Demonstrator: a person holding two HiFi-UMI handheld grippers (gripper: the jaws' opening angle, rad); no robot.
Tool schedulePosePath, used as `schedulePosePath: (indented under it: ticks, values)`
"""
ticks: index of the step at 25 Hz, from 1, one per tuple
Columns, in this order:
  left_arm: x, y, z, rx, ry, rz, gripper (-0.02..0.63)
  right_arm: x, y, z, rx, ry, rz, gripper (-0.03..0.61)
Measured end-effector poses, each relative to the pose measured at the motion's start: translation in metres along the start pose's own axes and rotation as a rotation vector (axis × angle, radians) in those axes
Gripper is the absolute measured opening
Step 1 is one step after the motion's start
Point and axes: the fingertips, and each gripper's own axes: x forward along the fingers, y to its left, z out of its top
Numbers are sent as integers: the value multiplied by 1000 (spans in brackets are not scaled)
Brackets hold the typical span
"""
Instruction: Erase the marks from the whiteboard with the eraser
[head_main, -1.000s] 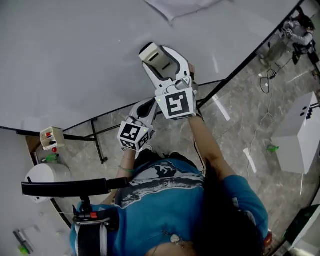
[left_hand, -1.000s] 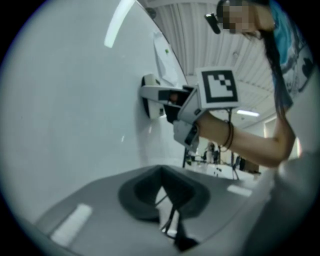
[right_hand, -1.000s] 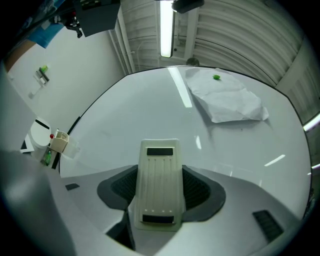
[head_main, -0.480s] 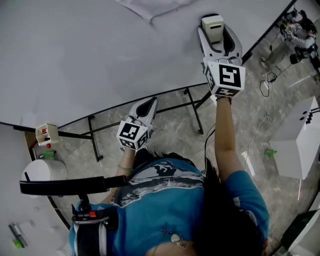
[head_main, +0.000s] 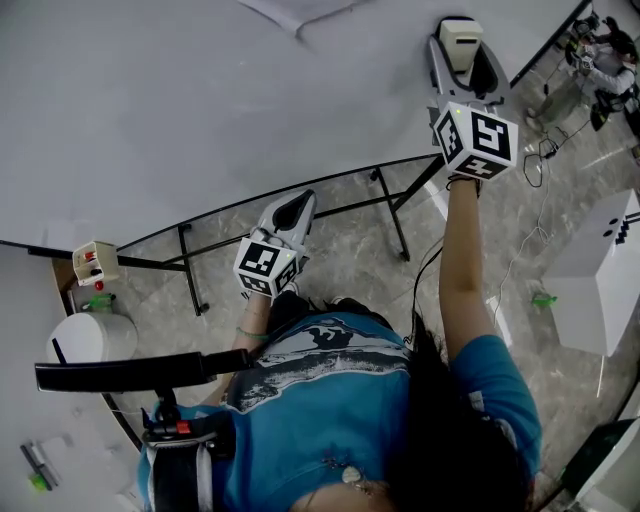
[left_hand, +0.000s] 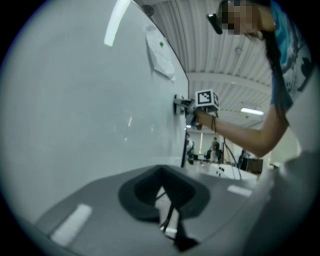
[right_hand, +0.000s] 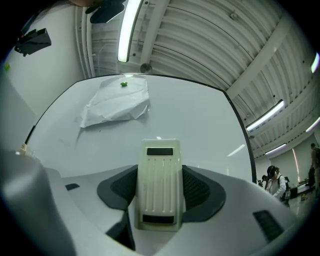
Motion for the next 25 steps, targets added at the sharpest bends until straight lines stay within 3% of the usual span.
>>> schedulePosePath:
  ticks: [4,9,25]
  values:
    - [-9,6,-2,1,6,6,3,-1,4,0,21,4,-23,262]
    - [-22,16,-1,-3,1,21,3,-3,37,0,39,2,22,262]
    - [-63,51,-9,-10,21,73,3,-27,265,-31,-108,35,250,262]
